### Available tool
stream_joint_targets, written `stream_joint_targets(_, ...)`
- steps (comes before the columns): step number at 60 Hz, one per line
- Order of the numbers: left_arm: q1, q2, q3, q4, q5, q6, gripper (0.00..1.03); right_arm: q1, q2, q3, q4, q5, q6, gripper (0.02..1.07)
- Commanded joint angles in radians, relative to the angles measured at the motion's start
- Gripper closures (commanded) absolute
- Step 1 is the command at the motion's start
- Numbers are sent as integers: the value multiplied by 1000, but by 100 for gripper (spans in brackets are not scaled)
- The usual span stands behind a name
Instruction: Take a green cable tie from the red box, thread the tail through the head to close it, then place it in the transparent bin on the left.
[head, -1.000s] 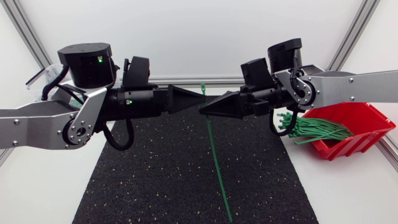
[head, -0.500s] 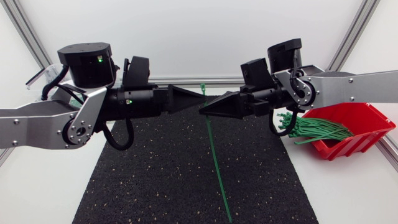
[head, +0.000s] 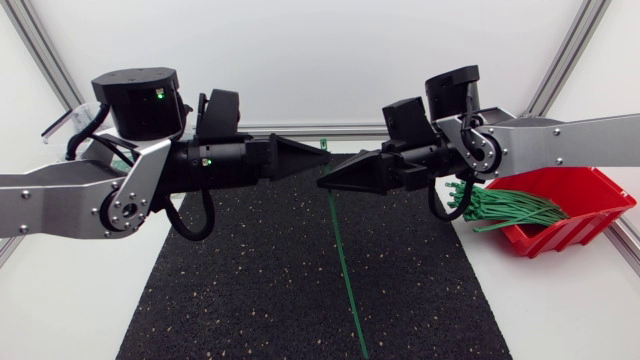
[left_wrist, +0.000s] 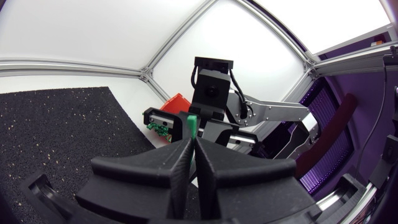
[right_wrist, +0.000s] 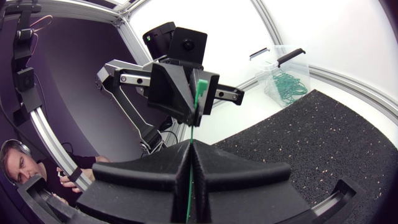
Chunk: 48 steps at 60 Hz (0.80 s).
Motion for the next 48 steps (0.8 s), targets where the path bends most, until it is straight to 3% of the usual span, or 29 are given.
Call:
stream_joint_targets(1, 4, -2, 40, 20, 5, -22, 93, 12, 30, -28, 0, 4, 17, 101)
stream_joint_targets(7, 4, -1, 38, 22, 5, -19, 99, 12, 31, -28, 1, 4, 17, 101)
stream_joint_targets(21, 3, 2, 30, 22, 5, -18, 99, 7, 33, -25, 3, 4, 18, 101)
stream_joint_targets(30, -2, -1, 24, 16, 7, -18, 85, 3, 33, -22, 3, 6, 22, 101)
stream_joint_targets(48, -3, -5, 12, 13, 8, -18, 80, -16, 19, -14, 4, 6, 31, 101)
